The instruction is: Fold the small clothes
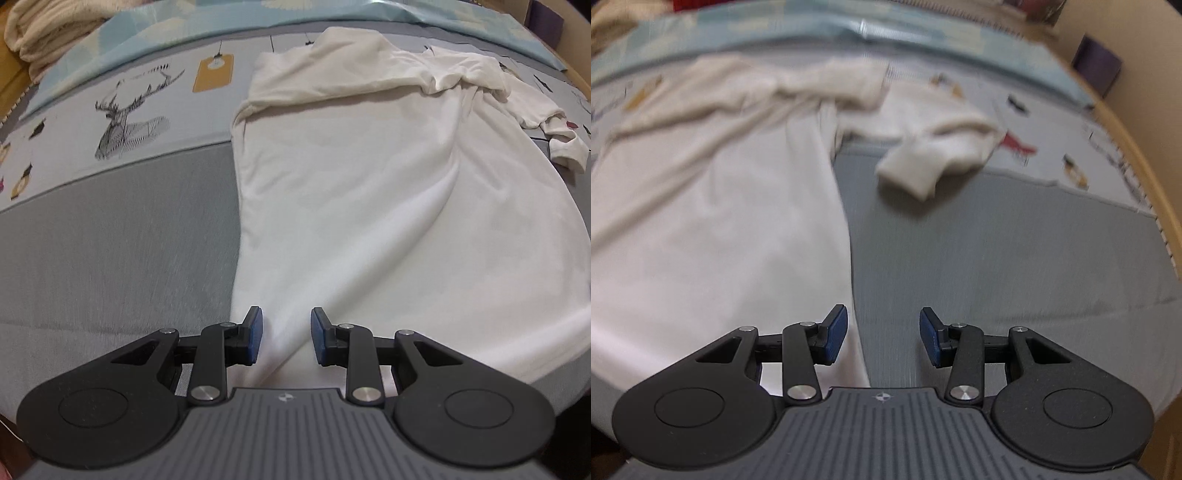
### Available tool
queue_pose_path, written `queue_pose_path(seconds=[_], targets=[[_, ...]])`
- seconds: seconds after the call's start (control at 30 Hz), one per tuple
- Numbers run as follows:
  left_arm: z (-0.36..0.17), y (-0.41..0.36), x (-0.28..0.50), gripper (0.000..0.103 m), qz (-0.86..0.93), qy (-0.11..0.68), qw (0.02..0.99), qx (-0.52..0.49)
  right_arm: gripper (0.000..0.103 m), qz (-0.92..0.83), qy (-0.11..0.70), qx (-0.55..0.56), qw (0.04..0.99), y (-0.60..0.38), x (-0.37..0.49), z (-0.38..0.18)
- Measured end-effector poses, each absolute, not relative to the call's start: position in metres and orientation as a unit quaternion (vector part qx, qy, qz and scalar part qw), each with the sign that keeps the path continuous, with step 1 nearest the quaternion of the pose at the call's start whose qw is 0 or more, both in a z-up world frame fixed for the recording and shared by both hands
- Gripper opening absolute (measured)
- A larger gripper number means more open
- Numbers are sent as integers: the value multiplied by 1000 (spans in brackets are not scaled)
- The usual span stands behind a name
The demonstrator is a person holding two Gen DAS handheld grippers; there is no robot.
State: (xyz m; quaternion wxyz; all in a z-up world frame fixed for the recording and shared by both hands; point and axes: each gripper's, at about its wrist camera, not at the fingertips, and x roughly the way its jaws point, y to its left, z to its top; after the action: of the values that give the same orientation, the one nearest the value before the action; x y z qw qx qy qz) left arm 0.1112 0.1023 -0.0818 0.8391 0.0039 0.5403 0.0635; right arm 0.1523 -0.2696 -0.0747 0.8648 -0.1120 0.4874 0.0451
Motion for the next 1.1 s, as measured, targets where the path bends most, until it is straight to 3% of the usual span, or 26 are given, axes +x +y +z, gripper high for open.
queue_pose_path(seconds=[0.27,0.57,0.6,0.67,0.7,1.1], targets=[[-68,82,122,32,91,504,859,-23,41,24,409,-74,909,-267,159,-49],[-62,65,127,32,94,480,872,-15,32,19,379,-39,924,-257,163,-52],[-60,69,126,30,98,476,874,-22,27,20,378,-37,925,-255,163,-53],[-57,81,125,16,105,470,875,-39,11,22,380,-31,924,-253,167,-56],[-56,86,125,0,104,472,874,-43,4,22,378,-21,925,-254,169,-55],[-39,95,138,0,84,456,885,-47,3,57,362,182,913,-248,225,-16]])
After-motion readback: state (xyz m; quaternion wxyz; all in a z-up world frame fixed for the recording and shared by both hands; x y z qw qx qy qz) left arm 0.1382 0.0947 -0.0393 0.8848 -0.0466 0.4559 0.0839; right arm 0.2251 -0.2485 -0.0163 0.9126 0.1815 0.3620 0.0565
